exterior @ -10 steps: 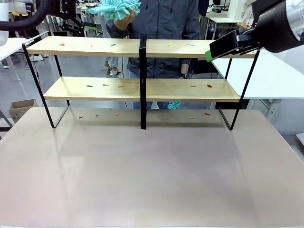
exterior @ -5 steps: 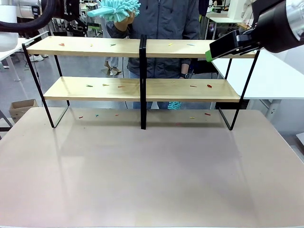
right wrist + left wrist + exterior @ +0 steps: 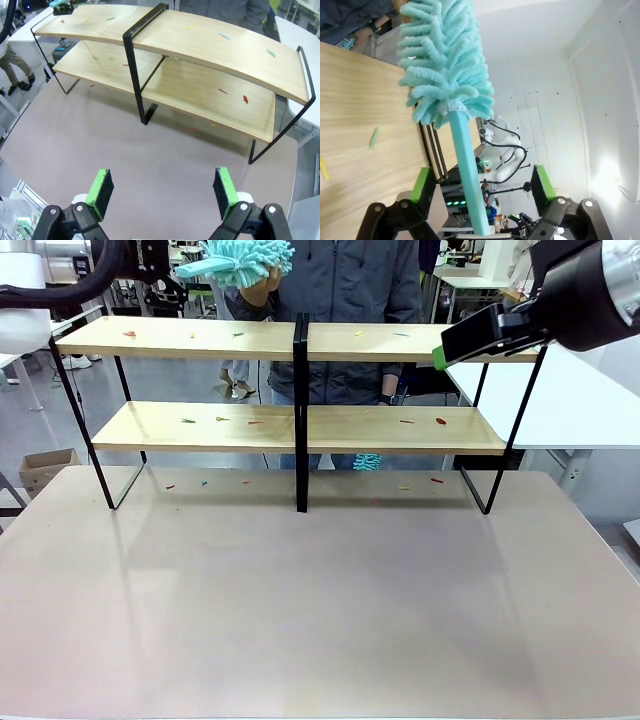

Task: Clean the shelves.
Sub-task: Pick up the Duster when the human hands it over.

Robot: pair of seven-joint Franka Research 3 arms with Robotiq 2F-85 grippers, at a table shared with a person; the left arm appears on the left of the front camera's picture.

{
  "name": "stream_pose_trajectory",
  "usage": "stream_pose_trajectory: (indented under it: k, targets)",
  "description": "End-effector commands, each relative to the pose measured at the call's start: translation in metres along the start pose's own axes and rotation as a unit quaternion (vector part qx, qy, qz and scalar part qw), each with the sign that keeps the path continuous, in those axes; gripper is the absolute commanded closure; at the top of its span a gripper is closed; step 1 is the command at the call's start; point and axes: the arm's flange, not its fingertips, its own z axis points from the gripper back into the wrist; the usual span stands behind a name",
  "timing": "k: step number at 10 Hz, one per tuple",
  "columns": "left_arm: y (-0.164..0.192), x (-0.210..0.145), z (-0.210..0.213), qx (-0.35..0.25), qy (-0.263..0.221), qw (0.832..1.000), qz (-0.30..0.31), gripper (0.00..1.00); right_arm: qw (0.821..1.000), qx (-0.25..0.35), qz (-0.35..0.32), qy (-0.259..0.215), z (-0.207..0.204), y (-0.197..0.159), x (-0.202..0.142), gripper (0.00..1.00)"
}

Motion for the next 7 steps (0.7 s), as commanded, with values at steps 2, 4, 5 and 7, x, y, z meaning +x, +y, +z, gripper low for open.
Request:
stream_pose_trajectory:
  k: [2, 4, 5, 7]
  targets:
    - [0.0015, 0.0036, -0.0036, 0.000, 0.013, 1.000, -0.006, 0.69, 1.000, -0.001, 0.001, 0.000, 0.0001, -0.0005, 0.0001, 0.00]
    - [0.0025, 0.0038, -0.0047, 0.002, 0.009, 1.000, -0.008, 1.00, 1.000, -0.001, 0.001, 0.000, 0.0001, -0.0005, 0.0001, 0.00]
    - [0.0024, 0.0033, -0.0057, 0.002, 0.006, 1.000, -0.011, 1.00, 1.000, -0.001, 0.001, 0.000, 0.0001, -0.0005, 0.0001, 0.00]
    - [0.0024, 0.0032, -0.0064, 0.003, 0.002, 1.000, -0.015, 1.00, 1.000, -0.001, 0.001, 0.000, 0.0001, -0.0005, 0.0001, 0.00]
